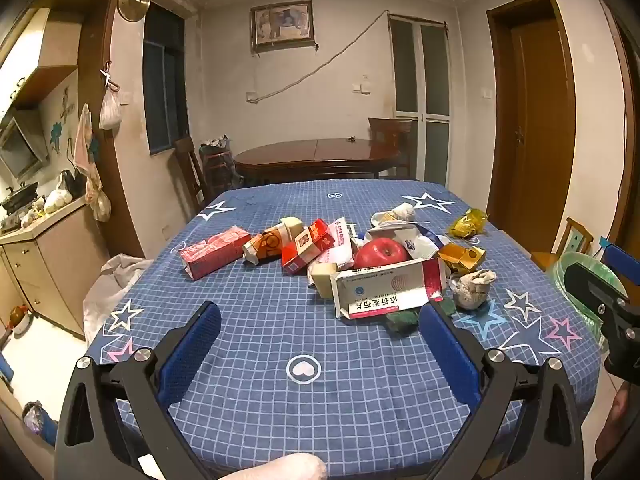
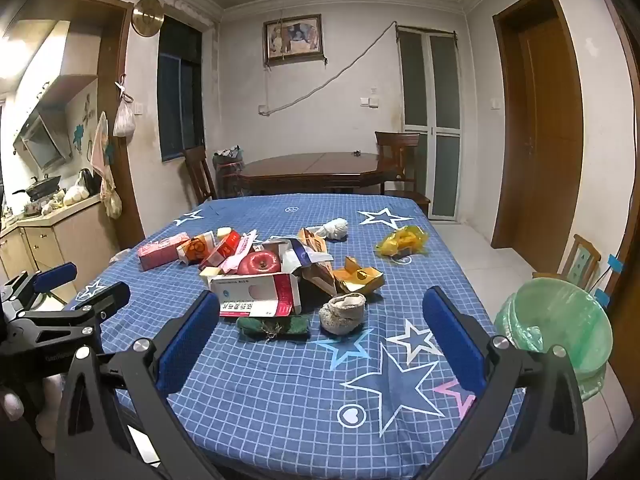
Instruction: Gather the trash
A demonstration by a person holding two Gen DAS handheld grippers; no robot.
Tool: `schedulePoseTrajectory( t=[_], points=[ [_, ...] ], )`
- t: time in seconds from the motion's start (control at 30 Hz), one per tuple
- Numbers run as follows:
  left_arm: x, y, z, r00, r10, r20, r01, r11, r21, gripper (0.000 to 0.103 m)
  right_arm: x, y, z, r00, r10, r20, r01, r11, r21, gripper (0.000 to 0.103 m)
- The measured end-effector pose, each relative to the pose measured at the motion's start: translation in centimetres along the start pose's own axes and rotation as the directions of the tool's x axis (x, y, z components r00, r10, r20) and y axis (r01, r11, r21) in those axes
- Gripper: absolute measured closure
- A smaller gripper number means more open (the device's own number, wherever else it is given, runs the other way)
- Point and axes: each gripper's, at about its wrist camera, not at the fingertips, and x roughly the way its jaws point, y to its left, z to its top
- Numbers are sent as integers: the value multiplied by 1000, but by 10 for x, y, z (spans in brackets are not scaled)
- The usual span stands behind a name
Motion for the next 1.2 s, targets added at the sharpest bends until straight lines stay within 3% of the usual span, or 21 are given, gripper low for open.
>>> schedulePoseTrajectory(
  t=[1.2],
  points=[
    [8, 0, -8, 1000, 26, -13, -26, 1000, 8, 4, 1, -5, -7, 1000, -3, -2, 3, 1000, 4, 5]
  ],
)
